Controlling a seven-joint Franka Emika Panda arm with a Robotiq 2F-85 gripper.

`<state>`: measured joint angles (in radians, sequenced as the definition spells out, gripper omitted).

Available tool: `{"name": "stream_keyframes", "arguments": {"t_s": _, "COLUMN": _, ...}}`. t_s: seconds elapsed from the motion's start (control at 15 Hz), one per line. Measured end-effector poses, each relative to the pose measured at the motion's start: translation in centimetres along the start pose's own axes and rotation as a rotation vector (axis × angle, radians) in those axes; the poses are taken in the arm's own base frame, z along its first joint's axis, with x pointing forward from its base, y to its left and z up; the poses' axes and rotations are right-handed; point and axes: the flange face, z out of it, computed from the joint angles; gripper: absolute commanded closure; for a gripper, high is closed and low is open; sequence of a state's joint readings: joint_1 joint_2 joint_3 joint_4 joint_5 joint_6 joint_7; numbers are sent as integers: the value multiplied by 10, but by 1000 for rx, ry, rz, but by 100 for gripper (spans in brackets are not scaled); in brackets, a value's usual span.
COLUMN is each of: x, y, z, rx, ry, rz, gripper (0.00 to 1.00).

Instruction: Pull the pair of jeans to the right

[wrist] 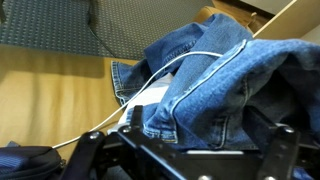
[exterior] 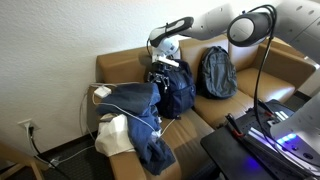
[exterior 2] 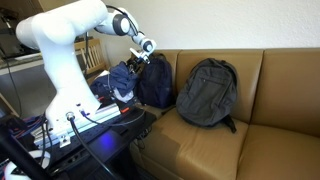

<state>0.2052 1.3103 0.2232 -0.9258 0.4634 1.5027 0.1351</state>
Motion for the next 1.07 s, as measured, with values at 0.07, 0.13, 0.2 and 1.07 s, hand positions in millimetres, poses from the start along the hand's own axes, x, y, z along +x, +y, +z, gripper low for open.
{"name": "stream_keyframes", "arguments": {"t_s": 0.07, "x": 0, "y": -1, "z": -1, "rx": 0, "ry": 2, "rz": -1, "gripper": 0}}
{"name": "stream_keyframes", "arguments": {"t_s": 0.13, "x": 0, "y": 0, "z": -3, "rx": 4, "ry": 10, "rz": 2, "gripper": 0}}
{"name": "stream_keyframes", "arguments": {"t_s": 0.2, "x": 1, "y": 2, "z": -6, "rx": 13, "ry": 17, "rz": 5, "gripper": 0}}
{"name": "stream_keyframes", "arguments": {"t_s": 1.07, "x": -34, "y": -73, "z": 5, "rx": -128, "ry": 195, "rz": 147, "gripper": 0}}
